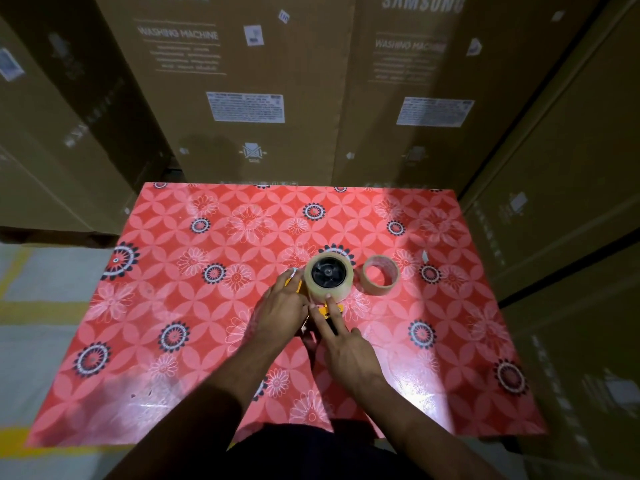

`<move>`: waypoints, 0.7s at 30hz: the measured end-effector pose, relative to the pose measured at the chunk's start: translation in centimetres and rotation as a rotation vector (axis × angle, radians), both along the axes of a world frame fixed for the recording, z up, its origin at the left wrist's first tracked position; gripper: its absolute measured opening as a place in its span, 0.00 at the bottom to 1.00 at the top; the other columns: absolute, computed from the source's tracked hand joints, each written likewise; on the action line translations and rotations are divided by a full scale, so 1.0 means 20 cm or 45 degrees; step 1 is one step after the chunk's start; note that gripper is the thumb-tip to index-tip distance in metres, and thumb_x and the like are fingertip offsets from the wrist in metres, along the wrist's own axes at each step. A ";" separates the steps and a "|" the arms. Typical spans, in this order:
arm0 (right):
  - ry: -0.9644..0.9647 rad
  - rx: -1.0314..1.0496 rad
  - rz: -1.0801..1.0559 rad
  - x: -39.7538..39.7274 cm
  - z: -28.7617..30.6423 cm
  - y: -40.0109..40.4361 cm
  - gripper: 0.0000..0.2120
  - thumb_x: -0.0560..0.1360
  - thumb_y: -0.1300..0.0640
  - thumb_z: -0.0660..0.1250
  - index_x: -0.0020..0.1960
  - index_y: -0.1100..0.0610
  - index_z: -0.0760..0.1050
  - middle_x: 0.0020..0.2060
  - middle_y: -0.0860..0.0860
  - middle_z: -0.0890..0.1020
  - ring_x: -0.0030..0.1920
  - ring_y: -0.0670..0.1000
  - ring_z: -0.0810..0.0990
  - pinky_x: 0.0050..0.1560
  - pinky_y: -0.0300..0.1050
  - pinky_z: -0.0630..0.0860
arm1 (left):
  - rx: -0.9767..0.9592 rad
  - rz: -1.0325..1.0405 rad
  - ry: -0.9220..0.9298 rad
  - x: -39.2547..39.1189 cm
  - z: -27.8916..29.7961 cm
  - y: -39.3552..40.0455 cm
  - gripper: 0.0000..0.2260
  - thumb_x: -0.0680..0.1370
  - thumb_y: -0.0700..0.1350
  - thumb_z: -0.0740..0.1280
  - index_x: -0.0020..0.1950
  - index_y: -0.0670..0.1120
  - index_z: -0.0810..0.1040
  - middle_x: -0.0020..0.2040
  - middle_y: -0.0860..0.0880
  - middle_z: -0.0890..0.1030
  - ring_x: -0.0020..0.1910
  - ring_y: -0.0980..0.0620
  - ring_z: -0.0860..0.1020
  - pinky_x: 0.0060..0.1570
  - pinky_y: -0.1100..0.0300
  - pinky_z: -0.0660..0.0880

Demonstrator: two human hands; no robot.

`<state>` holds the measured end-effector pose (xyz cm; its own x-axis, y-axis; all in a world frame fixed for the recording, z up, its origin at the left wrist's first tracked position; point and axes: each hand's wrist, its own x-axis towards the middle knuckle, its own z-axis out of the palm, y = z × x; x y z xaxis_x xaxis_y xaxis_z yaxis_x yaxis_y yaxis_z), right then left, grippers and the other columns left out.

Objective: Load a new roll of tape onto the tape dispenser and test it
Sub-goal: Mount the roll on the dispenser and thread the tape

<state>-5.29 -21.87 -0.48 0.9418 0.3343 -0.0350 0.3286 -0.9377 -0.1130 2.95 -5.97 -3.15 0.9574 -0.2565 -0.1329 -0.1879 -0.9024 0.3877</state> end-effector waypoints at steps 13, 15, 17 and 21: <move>0.212 0.026 -0.176 0.02 -0.20 -0.01 0.49 0.72 0.62 0.71 0.82 0.44 0.45 0.83 0.56 0.52 0.38 0.63 0.81 0.24 0.49 0.76 | 0.202 0.041 0.065 0.04 0.16 -0.13 0.13 0.82 0.48 0.67 0.64 0.46 0.83 0.86 0.51 0.51 0.82 0.44 0.51 0.77 0.47 0.60; 0.223 0.036 -0.199 0.02 -0.18 -0.02 0.48 0.72 0.60 0.72 0.82 0.43 0.49 0.83 0.55 0.55 0.39 0.63 0.82 0.24 0.50 0.78 | 0.170 0.076 0.074 0.02 0.12 -0.11 0.09 0.82 0.46 0.67 0.54 0.44 0.86 0.86 0.50 0.52 0.82 0.43 0.52 0.75 0.45 0.62; 0.199 0.094 -0.187 0.02 -0.14 -0.02 0.47 0.65 0.60 0.78 0.80 0.46 0.61 0.79 0.56 0.66 0.33 0.61 0.82 0.19 0.47 0.75 | 0.107 0.108 0.005 -0.02 0.07 -0.09 0.07 0.80 0.44 0.70 0.45 0.44 0.87 0.85 0.50 0.55 0.80 0.43 0.53 0.72 0.42 0.67; -0.057 0.038 -0.079 0.02 -0.10 -0.02 0.49 0.51 0.64 0.82 0.69 0.51 0.70 0.69 0.55 0.74 0.24 0.57 0.80 0.15 0.40 0.69 | -0.068 0.193 -0.204 -0.13 0.00 -0.06 0.05 0.74 0.43 0.75 0.38 0.45 0.86 0.81 0.51 0.66 0.74 0.45 0.59 0.66 0.38 0.72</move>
<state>-4.86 -22.33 -2.42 0.9612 0.2752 0.0171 0.2751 -0.9529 -0.1280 0.27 -7.08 -3.15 0.9933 -0.1110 0.0334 -0.1149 -0.9041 0.4116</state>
